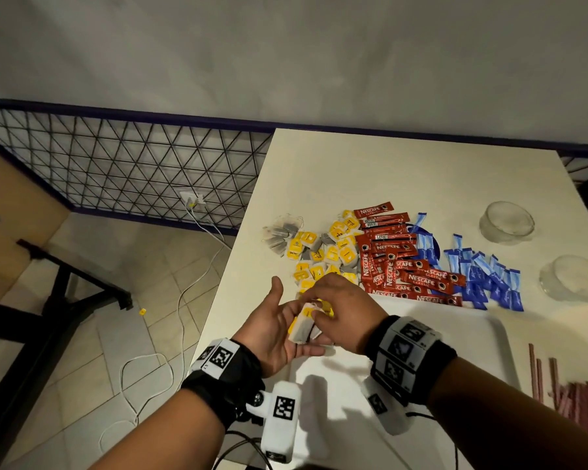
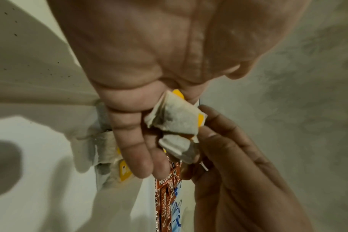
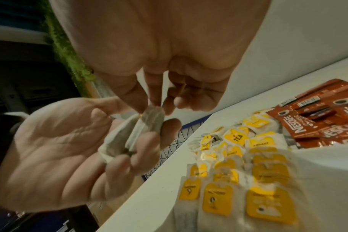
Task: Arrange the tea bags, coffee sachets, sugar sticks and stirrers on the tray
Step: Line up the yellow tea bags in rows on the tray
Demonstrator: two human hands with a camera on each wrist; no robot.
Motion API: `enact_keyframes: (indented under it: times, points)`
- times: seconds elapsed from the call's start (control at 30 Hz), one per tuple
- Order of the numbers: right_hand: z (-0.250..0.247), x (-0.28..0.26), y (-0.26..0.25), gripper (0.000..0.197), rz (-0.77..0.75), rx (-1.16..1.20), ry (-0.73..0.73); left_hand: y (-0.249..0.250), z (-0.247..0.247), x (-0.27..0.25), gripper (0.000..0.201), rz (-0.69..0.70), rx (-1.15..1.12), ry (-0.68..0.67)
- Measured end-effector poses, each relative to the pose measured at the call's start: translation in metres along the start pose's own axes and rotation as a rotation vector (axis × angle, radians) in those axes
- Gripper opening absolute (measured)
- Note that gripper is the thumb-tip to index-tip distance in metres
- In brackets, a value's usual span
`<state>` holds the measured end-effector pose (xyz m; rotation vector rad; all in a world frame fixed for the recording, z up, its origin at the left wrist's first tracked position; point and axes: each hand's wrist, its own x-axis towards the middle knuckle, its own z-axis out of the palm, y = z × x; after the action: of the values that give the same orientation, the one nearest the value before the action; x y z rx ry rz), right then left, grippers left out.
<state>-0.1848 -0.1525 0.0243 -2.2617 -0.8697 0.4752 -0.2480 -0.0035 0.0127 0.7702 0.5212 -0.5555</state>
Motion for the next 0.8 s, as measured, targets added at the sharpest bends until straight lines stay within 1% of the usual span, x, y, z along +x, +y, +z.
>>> enact_keyframes:
  times: [0.07, 0.13, 0.2, 0.23, 0.3, 0.37, 0.43, 0.47, 0.5, 0.53, 0.63, 0.7, 0.73, 0.8]
  points:
    - [-0.001, 0.001, 0.001, 0.018, -0.007, -0.008, -0.025, 0.001, 0.002, -0.001, 0.078, -0.003, 0.027, -0.007]
    - [-0.004, 0.0, 0.0, 0.012, 0.021, 0.011, -0.028, 0.0, 0.002, -0.001, 0.072, -0.001, 0.104, 0.025]
    - [-0.008, -0.001, -0.001, 0.004, 0.097, 0.093, -0.015, -0.003, 0.0, -0.001, 0.065, 0.026, 0.17, 0.106]
    - [-0.01, -0.002, -0.001, 0.002, 0.134, 0.143, -0.006, -0.005, -0.002, -0.001, 0.057, 0.055, 0.195, 0.163]
    - [-0.012, -0.001, 0.0, 0.008, 0.18, 0.214, 0.011, -0.006, -0.008, -0.005, 0.039, 0.154, 0.282, 0.283]
    - [-0.014, -0.001, 0.001, 0.009, 0.201, 0.265, 0.017, -0.003, -0.014, -0.008, 0.026, 0.297, 0.389, 0.372]
    - [-0.014, 0.0, 0.002, 0.012, 0.202, 0.291, 0.025, 0.005, -0.018, -0.01, 0.011, 0.432, 0.548, 0.36]
    - [-0.014, 0.001, 0.002, 0.013, 0.207, 0.305, 0.027, 0.008, -0.018, -0.011, 0.014, 0.483, 0.649, 0.341]
    - [-0.013, 0.001, 0.002, 0.012, 0.207, 0.323, 0.029, 0.01, -0.017, -0.011, 0.022, 0.518, 0.74, 0.322]
    - [-0.013, 0.002, 0.001, 0.01, 0.21, 0.346, 0.029, 0.012, -0.015, -0.011, 0.024, 0.542, 0.807, 0.312]
    - [-0.012, 0.005, -0.003, 0.009, 0.227, 0.517, 0.063, 0.015, -0.011, -0.009, 0.008, 0.593, 0.924, 0.318]
    - [-0.011, 0.008, -0.004, 0.013, 0.24, 0.655, 0.109, 0.018, -0.011, -0.006, 0.003, 0.602, 1.027, 0.34]
    - [-0.011, 0.008, -0.004, 0.013, 0.254, 0.686, 0.115, 0.018, -0.012, -0.005, 0.003, 0.596, 1.067, 0.344]
    - [-0.007, 0.007, 0.002, 0.012, 0.285, 0.663, 0.103, 0.017, -0.016, 0.0, 0.009, 0.545, 1.136, 0.35]
